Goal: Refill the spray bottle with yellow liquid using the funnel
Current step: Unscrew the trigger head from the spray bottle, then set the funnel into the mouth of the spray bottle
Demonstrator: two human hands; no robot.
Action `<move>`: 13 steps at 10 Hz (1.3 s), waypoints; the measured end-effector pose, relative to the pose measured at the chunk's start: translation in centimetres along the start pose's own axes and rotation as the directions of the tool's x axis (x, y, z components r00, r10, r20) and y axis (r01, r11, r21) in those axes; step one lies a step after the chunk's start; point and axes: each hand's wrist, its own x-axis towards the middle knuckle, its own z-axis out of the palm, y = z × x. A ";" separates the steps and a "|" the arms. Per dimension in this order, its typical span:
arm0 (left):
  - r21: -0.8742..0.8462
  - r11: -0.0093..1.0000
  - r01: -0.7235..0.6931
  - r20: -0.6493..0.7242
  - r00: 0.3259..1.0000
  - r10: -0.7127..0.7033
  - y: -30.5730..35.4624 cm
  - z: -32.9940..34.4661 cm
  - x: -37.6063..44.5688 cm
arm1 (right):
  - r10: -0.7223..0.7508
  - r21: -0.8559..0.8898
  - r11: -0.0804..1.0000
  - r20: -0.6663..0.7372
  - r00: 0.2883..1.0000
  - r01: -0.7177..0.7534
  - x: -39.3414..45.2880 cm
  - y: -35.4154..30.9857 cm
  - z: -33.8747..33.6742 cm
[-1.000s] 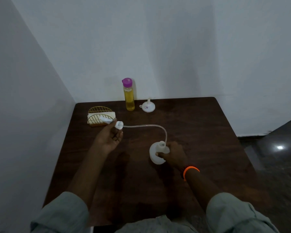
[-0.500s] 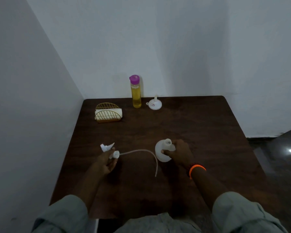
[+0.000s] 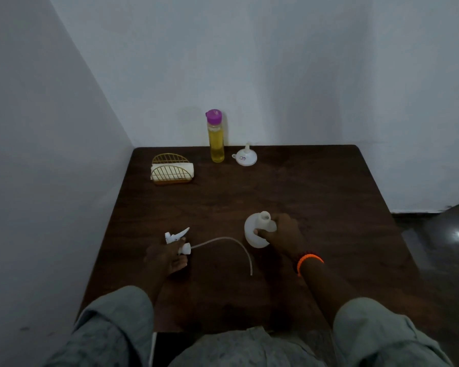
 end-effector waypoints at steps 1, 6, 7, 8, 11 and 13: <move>0.095 0.995 -0.038 -0.026 0.999 0.041 -0.4 -0.2 0.3 | 0.000 -0.001 1.000 -0.002 1.000 0.000 -0.3 -0.2 -0.1; 0.395 0.919 -0.007 -0.067 0.997 0.036 0.2 0.0 0.2 | -0.083 -0.024 0.996 0.034 0.996 0.084 -1.8 -0.9 -1.1; 0.390 0.920 -0.037 -0.087 0.993 0.077 0.0 0.0 1.2 | -0.056 -0.041 0.997 0.072 0.996 0.059 -1.6 -0.5 -1.7; 0.462 0.885 -0.058 -0.085 0.990 0.110 0.6 0.0 -1.1 | -0.031 -0.102 0.994 0.111 0.993 0.043 -1.2 -0.5 -2.8; 0.641 0.758 -0.120 0.098 0.992 0.074 4.4 2.6 2.0 | -0.080 -0.194 0.974 0.200 0.976 0.119 -0.2 0.1 -5.1; 0.440 0.869 -0.227 0.118 0.974 0.194 8.8 8.9 0.7 | 0.027 -0.319 0.947 0.170 0.985 0.029 2.9 0.7 -7.4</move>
